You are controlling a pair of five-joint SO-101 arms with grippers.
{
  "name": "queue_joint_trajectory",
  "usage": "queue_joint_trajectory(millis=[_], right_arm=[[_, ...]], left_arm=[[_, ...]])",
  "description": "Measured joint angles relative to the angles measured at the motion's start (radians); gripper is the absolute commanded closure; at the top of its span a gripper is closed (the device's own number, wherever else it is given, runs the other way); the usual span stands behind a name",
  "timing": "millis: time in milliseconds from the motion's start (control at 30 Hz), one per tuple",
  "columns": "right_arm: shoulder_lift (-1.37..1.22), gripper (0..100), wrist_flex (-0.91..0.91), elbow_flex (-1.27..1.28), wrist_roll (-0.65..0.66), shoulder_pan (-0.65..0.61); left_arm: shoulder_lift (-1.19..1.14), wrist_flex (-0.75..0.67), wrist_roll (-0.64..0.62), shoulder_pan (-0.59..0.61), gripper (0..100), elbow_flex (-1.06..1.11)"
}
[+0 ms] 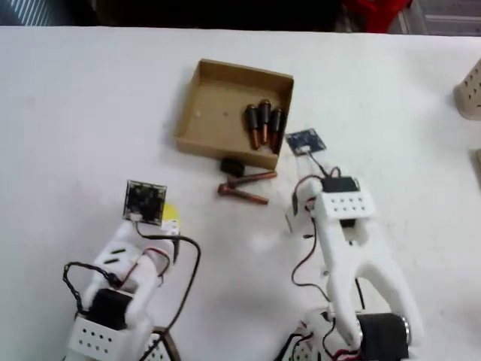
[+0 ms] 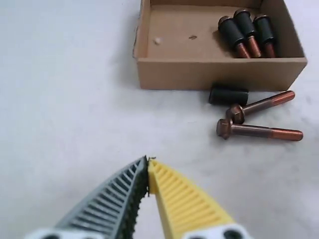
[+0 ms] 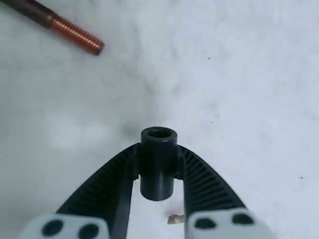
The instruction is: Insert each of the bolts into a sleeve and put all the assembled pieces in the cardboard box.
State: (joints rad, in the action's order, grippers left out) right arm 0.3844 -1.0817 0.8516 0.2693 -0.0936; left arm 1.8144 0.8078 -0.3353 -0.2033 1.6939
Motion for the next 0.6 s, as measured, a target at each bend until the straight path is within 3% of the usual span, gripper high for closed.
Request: queue_joint_trajectory(millis=[333,600], right_arm=[[0.075,98.1,0.041,0.084,0.0,0.011],[0.075,98.1,0.054,0.089,0.0,0.021]], left_arm=[[-0.028,-0.049,-0.058,-0.031,98,-0.011],[-0.465,-0.175,-0.17,-0.091,98,-0.272]])
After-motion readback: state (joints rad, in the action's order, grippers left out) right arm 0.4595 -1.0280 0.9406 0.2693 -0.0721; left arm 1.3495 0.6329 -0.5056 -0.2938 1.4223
